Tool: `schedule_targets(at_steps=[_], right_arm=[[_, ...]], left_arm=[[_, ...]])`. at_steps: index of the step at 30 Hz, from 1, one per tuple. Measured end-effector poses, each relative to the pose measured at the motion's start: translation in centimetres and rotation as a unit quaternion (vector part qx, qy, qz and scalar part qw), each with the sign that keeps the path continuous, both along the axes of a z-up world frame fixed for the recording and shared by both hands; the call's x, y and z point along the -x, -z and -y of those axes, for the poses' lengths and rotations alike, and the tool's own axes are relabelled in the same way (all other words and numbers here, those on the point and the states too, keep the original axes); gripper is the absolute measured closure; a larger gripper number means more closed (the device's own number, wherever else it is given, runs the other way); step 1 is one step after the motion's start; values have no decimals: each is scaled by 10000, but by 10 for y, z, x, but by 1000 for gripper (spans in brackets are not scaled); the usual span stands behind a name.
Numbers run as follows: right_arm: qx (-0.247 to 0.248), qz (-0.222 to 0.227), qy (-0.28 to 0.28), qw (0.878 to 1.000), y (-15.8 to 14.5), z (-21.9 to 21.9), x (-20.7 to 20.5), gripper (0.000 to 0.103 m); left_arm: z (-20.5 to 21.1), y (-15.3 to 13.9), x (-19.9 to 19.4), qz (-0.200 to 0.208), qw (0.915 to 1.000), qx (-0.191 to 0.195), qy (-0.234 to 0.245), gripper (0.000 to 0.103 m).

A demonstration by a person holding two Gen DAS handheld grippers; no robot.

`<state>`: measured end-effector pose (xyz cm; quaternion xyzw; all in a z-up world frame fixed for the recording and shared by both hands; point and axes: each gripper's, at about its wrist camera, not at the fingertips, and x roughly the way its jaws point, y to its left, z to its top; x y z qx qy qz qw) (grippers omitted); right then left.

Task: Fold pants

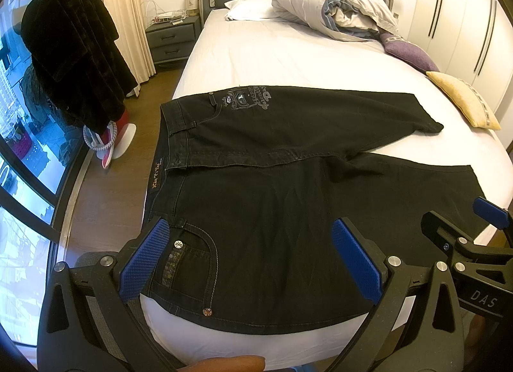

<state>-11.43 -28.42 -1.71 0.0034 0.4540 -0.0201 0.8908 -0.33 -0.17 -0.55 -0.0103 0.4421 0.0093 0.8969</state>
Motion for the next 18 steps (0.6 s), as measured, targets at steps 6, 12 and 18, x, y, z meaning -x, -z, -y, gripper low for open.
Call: schedule_targets(at_steps=[6, 12, 18], right_arm=[[0, -4, -4, 10000, -1, 0, -1, 0], [-1, -7, -2, 10000, 0, -1, -1, 0], [3, -13, -2, 10000, 1, -1, 0, 0]], left_arm=[[0, 0, 0, -2, 10000, -3, 0, 0], [0, 0, 0, -2, 10000, 2, -1, 0], [0, 0, 0, -7, 10000, 2, 3, 0]])
